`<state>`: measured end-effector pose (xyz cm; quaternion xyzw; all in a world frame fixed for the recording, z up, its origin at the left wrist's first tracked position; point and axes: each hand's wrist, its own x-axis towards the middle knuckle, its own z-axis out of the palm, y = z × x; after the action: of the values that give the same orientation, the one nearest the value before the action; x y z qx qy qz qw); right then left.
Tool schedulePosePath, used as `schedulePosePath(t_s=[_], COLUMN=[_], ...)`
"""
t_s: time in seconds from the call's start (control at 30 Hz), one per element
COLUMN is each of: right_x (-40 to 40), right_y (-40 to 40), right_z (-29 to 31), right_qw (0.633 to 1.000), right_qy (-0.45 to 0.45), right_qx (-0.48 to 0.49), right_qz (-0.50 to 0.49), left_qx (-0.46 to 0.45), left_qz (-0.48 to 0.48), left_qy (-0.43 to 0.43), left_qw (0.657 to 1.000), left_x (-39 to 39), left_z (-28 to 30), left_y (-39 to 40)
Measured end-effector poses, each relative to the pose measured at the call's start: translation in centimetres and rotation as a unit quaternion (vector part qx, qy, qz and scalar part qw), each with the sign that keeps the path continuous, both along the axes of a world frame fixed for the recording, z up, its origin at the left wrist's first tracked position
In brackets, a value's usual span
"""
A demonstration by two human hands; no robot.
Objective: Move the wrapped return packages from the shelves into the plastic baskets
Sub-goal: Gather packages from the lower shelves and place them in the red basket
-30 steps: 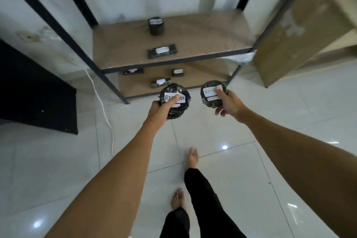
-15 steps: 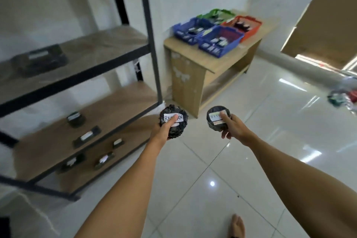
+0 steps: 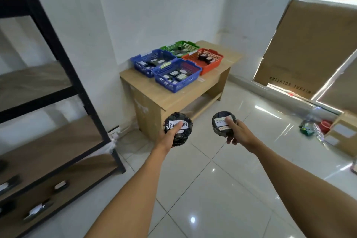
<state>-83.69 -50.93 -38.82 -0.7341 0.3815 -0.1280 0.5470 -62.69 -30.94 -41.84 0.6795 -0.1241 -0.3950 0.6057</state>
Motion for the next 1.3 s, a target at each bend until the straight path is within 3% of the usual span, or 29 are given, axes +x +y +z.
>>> schedulePosePath(t_s=[0.33, 0.73, 0.97, 1.1, 1.3], right_x=[1.9, 12.5, 20.8, 26.3, 34.2], right_y=[-24.0, -49.2, -64.0, -72.5, -81.6], right_z=[1.3, 2.6, -0.7, -1.9, -2.7], right_qw=[0.999, 1.0, 0.999, 0.996, 0.985], right_qy=[0.017, 0.007, -0.012, 0.003, 0.026], right_qx=[-0.029, -0.014, 0.006, 0.015, 0.012], right_qz=[-0.029, -0.023, 0.041, 0.093, 0.17], left_qx=[-0.002, -0.024, 0.005, 0.027, 0.069], left_qz=[0.018, 0.02, 0.106, 0.181, 0.261], left_qy=[0.034, 0.006, 0.052, 0.032, 0.037], left_qw=[0.999, 0.999, 0.993, 0.983, 0.962], left_x=[4.3, 12.2, 20.9, 20.3, 23.1], left_z=[-2.1, 1.0, -5.8, -1.5, -0.3], left_y=[-23.9, -48.4, -61.5, -66.1, -72.4])
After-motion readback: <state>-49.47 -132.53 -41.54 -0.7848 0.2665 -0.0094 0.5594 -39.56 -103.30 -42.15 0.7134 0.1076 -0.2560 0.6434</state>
